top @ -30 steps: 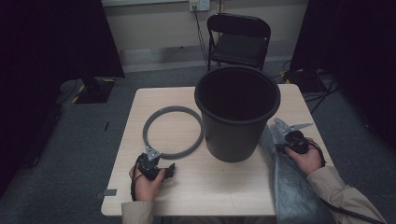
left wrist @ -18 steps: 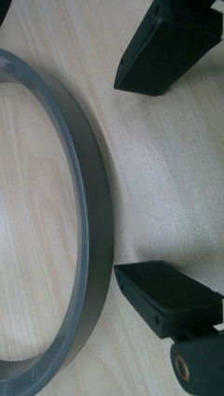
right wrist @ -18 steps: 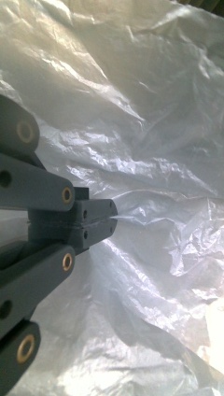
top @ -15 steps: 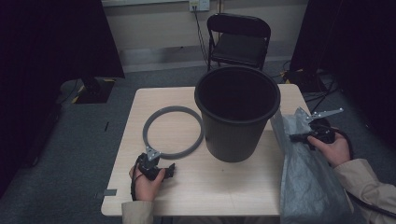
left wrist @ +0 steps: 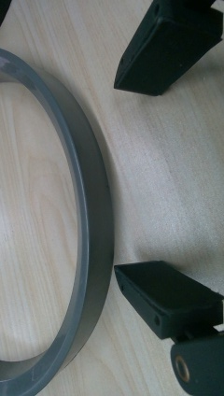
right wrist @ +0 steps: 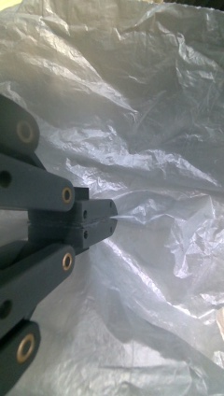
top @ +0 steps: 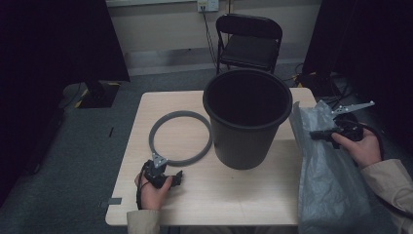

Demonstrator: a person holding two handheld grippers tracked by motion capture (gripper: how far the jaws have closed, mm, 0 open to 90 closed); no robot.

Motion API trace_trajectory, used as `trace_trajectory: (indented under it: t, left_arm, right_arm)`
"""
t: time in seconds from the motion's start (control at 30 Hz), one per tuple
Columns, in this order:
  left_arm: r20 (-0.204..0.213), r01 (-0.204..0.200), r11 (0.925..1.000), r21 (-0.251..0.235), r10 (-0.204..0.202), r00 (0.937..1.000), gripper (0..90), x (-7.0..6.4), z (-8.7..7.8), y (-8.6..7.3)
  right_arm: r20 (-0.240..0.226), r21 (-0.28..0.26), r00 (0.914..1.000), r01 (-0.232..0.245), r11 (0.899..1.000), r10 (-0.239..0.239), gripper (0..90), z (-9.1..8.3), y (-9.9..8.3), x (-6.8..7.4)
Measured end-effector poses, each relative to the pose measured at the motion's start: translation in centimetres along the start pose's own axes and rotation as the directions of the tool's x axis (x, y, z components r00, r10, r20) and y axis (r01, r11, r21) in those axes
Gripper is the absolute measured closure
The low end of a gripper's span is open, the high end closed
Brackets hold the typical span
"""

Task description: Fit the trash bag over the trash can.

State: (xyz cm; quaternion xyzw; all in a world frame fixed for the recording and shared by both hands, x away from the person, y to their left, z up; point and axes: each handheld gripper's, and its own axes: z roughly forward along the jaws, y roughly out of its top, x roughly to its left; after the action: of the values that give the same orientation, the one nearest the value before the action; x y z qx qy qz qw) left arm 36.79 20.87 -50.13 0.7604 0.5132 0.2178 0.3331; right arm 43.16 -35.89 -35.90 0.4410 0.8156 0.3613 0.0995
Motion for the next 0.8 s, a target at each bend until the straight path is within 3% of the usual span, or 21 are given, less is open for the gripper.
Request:
trace_trajectory:
  t: [0.8]
  left_arm:
    - [0.002,0.002,1.0,-0.001,-0.002,1.0,9.1,0.0,0.0,0.0]
  right_arm:
    - [0.001,-0.042,0.9989,0.048,0.998,-0.048,90.0,-4.6,3.7,1.0]
